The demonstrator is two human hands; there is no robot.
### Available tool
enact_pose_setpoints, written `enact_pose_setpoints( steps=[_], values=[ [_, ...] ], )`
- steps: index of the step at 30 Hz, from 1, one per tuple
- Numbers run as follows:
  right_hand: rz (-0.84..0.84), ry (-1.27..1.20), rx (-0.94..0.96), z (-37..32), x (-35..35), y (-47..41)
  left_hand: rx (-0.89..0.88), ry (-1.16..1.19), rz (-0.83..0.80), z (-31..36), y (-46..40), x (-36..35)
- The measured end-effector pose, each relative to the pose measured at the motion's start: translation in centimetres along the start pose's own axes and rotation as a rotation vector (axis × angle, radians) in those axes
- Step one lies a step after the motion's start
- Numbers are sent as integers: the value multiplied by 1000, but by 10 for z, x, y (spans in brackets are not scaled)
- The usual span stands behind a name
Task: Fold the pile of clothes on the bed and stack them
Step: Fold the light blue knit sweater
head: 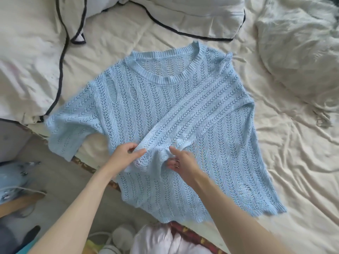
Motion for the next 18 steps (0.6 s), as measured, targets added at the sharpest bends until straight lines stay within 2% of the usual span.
enact_pose_setpoints(
  steps=[2,7,10,13,15,18],
  values=[
    [-60,41,-22,8,-4,3,32,-41,-16,-7,4,3],
    [-134,99,13,27,-10,13,37,86,-31,-24,21,2],
    [-112,164,29,38,-8,14,41,141,-5,-35,29,-4],
    [-16,276,-49,47,-4,15,51,172,116,-49,33,-7],
    [44,469,-137,44,0,15,84,234,190,-59,35,-5],
    [125,1101,-185,26,-2,13,130,295,269,-76,38,6]
  ],
)
Point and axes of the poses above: each hand's wrist, its own y-axis away from the middle knuckle, its own x-axis out of the back of the hand, z = x × y, the point moved 3 cm from there along -y, towards the middle knuckle, and after that the axes turned 13 degrees about -z, right-handed, at the moved point
